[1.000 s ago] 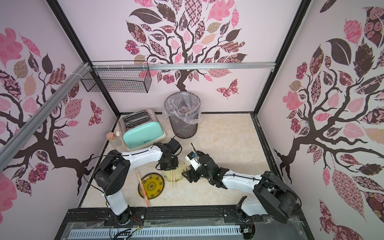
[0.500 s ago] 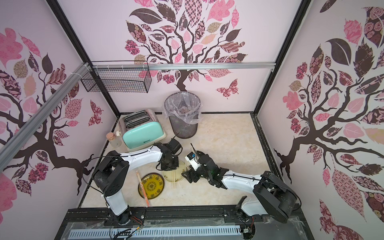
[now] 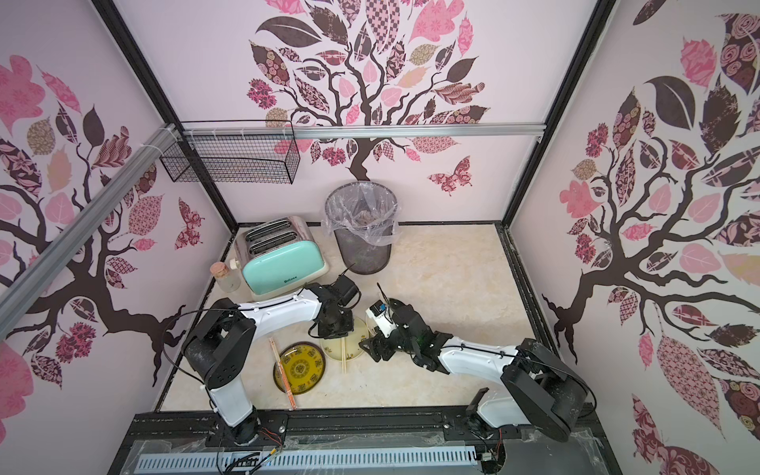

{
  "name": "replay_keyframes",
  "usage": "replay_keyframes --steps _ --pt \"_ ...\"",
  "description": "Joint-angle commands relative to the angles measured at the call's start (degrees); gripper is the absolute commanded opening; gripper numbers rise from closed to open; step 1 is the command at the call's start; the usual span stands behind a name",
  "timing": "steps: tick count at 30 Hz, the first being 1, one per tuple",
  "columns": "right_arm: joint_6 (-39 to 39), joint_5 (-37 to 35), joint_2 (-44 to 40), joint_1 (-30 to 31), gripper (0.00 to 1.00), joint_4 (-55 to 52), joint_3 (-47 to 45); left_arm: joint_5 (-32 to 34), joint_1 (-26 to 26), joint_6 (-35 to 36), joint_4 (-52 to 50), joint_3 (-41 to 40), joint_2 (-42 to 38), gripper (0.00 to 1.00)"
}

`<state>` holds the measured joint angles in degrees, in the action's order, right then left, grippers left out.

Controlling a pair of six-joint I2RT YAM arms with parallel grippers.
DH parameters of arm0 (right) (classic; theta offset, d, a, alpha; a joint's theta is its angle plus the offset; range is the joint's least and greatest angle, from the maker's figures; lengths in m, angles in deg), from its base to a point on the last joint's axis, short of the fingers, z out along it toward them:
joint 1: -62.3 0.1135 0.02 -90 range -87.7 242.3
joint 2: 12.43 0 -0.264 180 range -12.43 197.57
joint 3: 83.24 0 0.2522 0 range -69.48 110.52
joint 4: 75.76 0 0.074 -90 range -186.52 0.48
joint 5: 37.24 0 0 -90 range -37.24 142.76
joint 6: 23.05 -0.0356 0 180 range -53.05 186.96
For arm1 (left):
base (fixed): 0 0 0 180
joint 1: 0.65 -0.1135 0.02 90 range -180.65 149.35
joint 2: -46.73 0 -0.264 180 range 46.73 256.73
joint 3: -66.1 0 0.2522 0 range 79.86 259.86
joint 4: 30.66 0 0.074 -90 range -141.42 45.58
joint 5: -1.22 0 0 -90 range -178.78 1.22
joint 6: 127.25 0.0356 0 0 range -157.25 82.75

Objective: Remove the packaging of disposable chopsticks
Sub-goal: Place the disposable chopsticks on the plate.

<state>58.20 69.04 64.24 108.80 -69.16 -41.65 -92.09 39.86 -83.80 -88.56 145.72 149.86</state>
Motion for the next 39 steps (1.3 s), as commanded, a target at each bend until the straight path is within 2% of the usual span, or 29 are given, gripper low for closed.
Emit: replay_keyframes --steps 1,13,21,31,39 --pt "0.8 -0.3 0.5 0.5 0.77 -1.0 1.7 0.1 0.2 -0.3 0.6 -0.4 -1.6 0.16" --pt "0.8 0.4 0.5 0.5 0.77 -1.0 1.7 0.7 0.2 -0.3 -0.2 -0.3 -2.4 0.23" --pt "0.9 0.7 -0.1 0.6 0.76 -0.7 1.4 2.0 0.2 -0.1 -2.4 -0.3 -4.2 0.23" --pt "1.0 2.6 -0.5 0.9 0.75 0.3 1.0 6.3 -1.0 0.6 -9.9 -2.6 -14.0 0.24" --pt "1.7 4.5 -1.3 2.2 0.74 2.0 0.3 6.1 -8.2 2.6 -17.6 -9.9 -25.0 0.28"
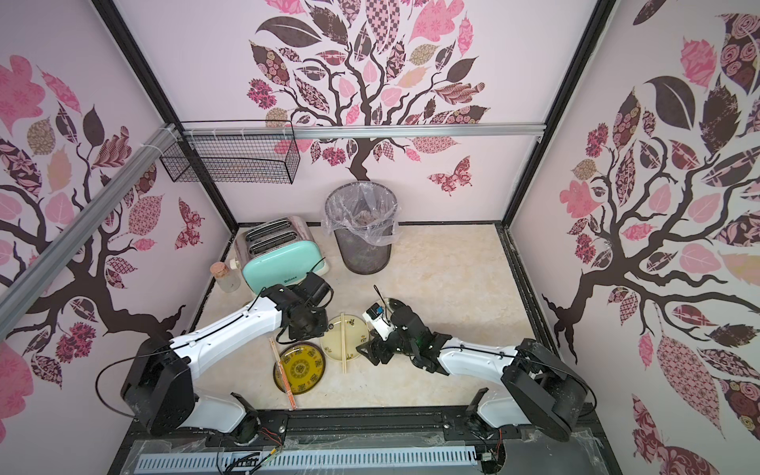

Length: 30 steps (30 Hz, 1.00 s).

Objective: Remove the packaging of disposable chopsticks
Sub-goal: Place the disposable chopsticks on the plate, then pick up the disposable chopsticks from the plate.

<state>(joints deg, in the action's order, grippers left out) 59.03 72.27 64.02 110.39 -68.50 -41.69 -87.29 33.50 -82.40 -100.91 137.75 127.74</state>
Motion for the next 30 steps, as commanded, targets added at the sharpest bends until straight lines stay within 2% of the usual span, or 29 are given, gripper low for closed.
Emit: replay_keyframes --steps 1,7,10,20,30 --pt "1.0 1.2 -1.0 0.6 0.74 1.4 0.4 2.3 -2.5 0.9 -6.3 -3.0 -4.6 0.31" --pt "1.2 0.8 -0.2 1.1 0.74 1.2 0.7 6.3 -4.8 -3.8 -11.5 -7.9 -10.2 0.36" --pt "1.3 0.5 0.3 1.4 0.74 1.0 1.0 6.9 -4.9 -4.9 -13.8 -9.1 -11.1 0.43" --pt "1.7 -0.2 0.5 1.8 0.75 0.4 1.3 1.9 -4.8 -6.0 -8.8 -14.6 -10.4 0.48" --pt "1.9 -0.7 0.4 1.9 0.75 0.3 1.3 0.6 -4.5 -6.5 -3.1 -17.4 -7.9 0.43"
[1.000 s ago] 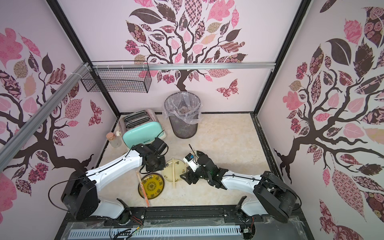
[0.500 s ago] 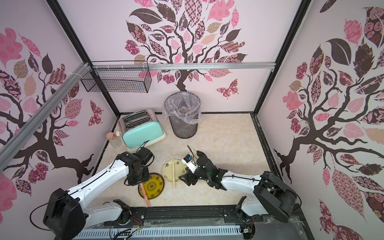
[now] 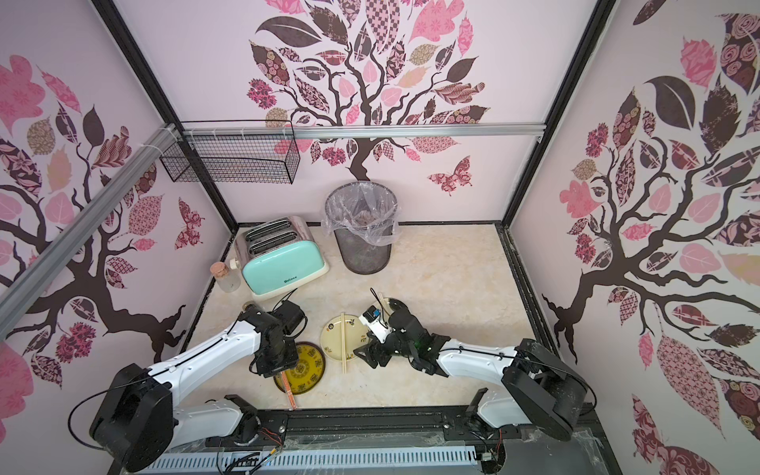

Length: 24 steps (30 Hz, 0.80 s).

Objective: Remove the packaging of disposable chopsticks
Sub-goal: Pick up the disposable chopsticks from the plate.

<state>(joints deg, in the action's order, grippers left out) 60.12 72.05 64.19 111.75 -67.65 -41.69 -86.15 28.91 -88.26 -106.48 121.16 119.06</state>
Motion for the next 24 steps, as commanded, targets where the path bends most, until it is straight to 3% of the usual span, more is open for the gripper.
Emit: replay_keyframes --steps 1,24 --pt "0.8 -0.5 0.3 0.6 0.75 -0.6 1.3 -0.7 0.2 -0.7 2.7 -1.1 0.9 0.43" --pt "1.0 -1.1 0.9 1.0 0.76 -1.3 1.8 0.2 4.1 -2.5 5.1 -0.7 3.5 0.42"
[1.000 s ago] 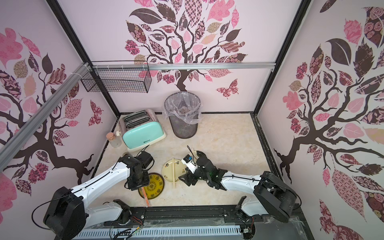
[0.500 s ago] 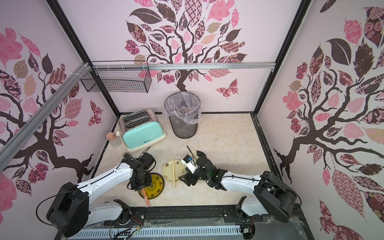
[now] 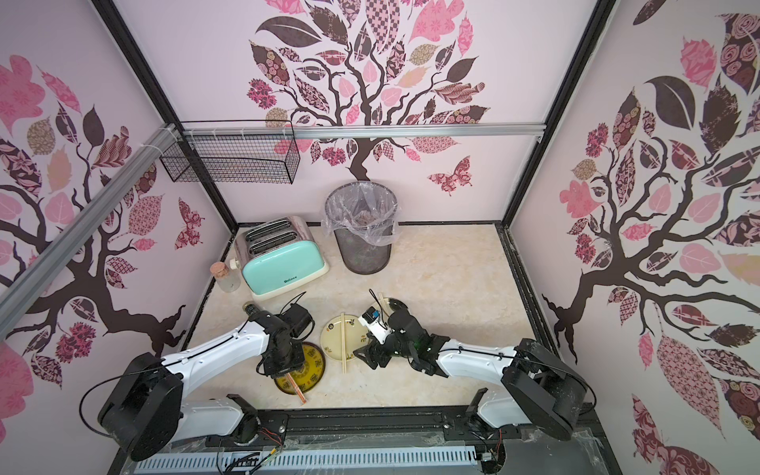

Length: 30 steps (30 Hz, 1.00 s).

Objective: Remove the packaging of disposable chopsticks
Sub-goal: Pick up the disposable chopsticks from the plate.

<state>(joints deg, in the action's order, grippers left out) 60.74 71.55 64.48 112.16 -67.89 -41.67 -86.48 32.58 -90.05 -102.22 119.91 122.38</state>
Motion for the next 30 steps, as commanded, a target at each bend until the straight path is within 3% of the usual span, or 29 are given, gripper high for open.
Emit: replay_keyframes --steps 1,17,30 --pt "0.4 -0.6 0.6 0.6 0.76 -1.1 1.8 0.7 0.6 -0.7 0.9 1.0 0.2 0.42" --pt "0.6 -1.1 0.7 0.8 0.76 -1.3 1.9 1.5 2.2 -0.9 2.3 1.6 2.6 0.35" --pt "0.7 -1.1 1.1 1.0 0.76 -1.3 2.1 0.9 2.3 -1.3 3.0 0.2 1.7 0.11"
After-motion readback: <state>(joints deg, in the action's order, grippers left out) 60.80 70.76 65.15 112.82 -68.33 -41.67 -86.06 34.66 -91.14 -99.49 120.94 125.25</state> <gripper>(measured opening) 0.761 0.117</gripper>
